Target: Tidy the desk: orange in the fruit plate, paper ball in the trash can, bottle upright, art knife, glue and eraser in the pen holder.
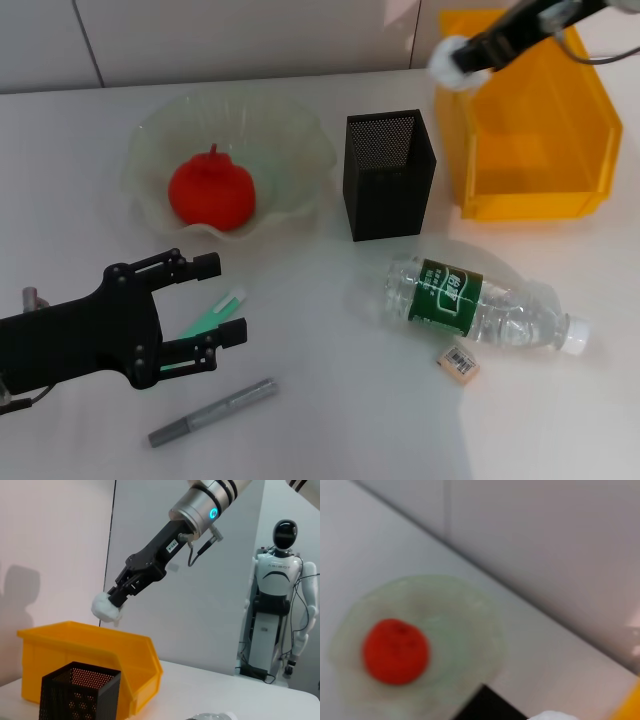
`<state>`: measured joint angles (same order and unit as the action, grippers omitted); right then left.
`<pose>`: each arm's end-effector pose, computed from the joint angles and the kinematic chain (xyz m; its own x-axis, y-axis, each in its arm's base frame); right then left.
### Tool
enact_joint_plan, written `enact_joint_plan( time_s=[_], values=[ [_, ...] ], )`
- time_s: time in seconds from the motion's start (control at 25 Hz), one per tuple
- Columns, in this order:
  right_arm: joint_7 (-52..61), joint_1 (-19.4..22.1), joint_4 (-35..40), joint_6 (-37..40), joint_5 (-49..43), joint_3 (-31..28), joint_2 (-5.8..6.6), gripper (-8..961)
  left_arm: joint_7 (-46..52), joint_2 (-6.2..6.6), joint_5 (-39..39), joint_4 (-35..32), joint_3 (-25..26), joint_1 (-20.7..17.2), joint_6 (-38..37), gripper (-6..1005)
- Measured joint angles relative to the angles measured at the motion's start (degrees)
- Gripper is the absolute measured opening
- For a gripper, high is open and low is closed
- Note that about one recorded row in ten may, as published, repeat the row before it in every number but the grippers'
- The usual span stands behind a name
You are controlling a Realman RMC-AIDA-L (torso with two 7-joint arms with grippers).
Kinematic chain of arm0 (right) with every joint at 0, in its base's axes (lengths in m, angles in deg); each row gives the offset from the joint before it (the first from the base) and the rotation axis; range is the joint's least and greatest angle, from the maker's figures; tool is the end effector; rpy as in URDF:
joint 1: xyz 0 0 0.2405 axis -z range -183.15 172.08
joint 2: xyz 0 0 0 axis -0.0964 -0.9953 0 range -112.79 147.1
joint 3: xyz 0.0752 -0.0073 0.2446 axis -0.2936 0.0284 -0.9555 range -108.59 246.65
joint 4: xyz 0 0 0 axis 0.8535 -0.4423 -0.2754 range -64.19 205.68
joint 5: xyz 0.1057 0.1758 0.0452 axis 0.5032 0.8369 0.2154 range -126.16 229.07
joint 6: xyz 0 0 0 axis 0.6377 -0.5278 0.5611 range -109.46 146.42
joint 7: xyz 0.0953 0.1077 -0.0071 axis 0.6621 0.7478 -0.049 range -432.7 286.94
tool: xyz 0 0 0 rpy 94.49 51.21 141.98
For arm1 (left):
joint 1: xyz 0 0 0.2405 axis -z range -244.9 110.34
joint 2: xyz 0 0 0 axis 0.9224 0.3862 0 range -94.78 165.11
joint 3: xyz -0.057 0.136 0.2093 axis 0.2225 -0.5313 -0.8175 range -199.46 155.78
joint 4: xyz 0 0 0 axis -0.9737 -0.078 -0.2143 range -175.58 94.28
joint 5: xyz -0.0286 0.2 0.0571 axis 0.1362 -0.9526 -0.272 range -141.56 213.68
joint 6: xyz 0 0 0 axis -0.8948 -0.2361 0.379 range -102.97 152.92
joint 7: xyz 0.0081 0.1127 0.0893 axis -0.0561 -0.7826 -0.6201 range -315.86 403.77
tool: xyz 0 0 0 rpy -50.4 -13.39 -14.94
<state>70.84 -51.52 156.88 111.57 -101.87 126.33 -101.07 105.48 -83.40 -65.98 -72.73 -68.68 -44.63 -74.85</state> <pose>0.1180 0.4063 0.0964 0.8200 -0.5687 -0.0644 -0.4915 -0.6420 -0.5884 -0.2679 0.2726 -0.0094 0.7504 0.1538 0.6428 0.2810 -0.9545 -0.0996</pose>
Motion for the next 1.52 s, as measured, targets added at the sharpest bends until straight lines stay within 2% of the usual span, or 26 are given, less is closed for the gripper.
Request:
enact_joint_plan(
  time_s=[0.12, 0.32, 0.56, 0.8, 1.0, 1.2, 1.32, 1.52],
  values=[
    [-1.33, 1.75, 0.06, -1.51, -1.25, -3.98, 0.24, 139, 0.00, -0.01, 0.00, 0.04, 0.00, 0.12, -0.01, 785],
    [-2.04, 4.71, -2.51, -6.95, -4.57, -7.10, 0.51, 138, 0.00, -0.08, 0.00, 0.08, -0.05, 0.46, -0.06, 785],
    [-1.85, 5.44, -8.87, -11.23, -6.47, -7.14, 0.50, 134, 0.00, -0.09, 0.00, 0.10, -0.09, 0.67, -0.35, 785],
    [-1.95, 6.74, -10.33, -15.26, -6.50, -6.11, -0.56, 149, 0.00, -0.09, 0.00, 0.10, -0.09, 0.67, -0.39, 785],
    [-1.95, 7.33, -9.13, -15.36, -5.97, -6.11, -0.69, 353, 0.00, -0.08, 0.00, 0.09, -0.09, 0.65, -0.46, 785],
    [-2.24, 9.22, -5.91, -15.25, -1.98, -5.91, -0.77, 477, 0.00, -0.08, 0.00, 0.10, -0.09, 0.64, -0.47, 785],
    [-4.13, 12.55, -1.70, -15.06, 5.75, -5.88, -0.78, 551, 0.00, -0.08, 0.00, 0.05, -0.09, 0.84, -0.47, 785],
    [-11.44, 20.71, 3.94, -14.94, 21.57, -5.92, -0.89, 775, 0.00, -0.09, 0.00, 0.00, -0.09, 1.53, -0.54, 786]
  ],
)
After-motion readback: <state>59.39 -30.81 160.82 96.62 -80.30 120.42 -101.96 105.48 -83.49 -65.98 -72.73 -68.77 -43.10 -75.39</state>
